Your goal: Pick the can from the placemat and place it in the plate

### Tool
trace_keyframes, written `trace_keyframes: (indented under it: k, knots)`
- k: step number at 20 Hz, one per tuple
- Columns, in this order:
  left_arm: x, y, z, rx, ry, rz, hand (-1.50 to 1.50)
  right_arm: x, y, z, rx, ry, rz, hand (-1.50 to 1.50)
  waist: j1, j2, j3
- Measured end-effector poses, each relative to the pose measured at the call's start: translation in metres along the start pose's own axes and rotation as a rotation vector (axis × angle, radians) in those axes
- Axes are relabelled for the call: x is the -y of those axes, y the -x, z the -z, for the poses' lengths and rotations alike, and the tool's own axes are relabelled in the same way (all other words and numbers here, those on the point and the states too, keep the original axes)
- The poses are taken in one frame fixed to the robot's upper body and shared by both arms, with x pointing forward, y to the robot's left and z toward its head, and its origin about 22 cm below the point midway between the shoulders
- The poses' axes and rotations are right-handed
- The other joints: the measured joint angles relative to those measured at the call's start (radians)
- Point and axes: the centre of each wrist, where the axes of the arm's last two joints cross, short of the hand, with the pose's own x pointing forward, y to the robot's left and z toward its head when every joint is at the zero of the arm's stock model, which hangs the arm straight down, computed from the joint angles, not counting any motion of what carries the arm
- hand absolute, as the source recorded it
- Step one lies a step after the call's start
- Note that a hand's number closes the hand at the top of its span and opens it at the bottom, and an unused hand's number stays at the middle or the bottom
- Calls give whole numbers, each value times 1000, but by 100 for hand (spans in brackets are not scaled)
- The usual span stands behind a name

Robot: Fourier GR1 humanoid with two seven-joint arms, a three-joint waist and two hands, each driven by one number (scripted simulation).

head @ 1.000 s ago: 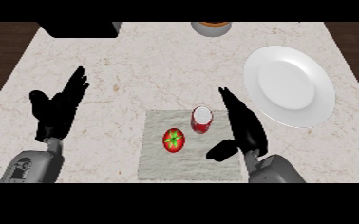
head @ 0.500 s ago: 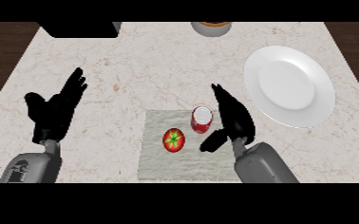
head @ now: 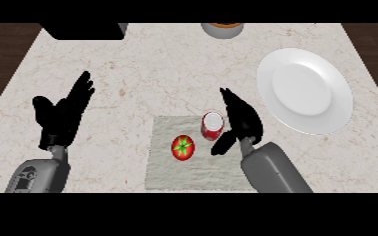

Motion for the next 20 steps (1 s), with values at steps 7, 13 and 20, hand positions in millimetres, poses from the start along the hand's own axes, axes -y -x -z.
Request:
trace_keyframes:
  k: [7,13,20]
  knots:
    - [-7,-1,2,1,4,4,0,-16,-15,7,82,-77,-52,150,3,0,0]
    - [-1,-1,-1,7,6,1,0,-26,-13,10,138,-72,-36,150,2,-2,-1]
    - [-7,-5,1,0,-2,5,0,-41,3,-22,544,-235,-231,150,-4,-12,0]
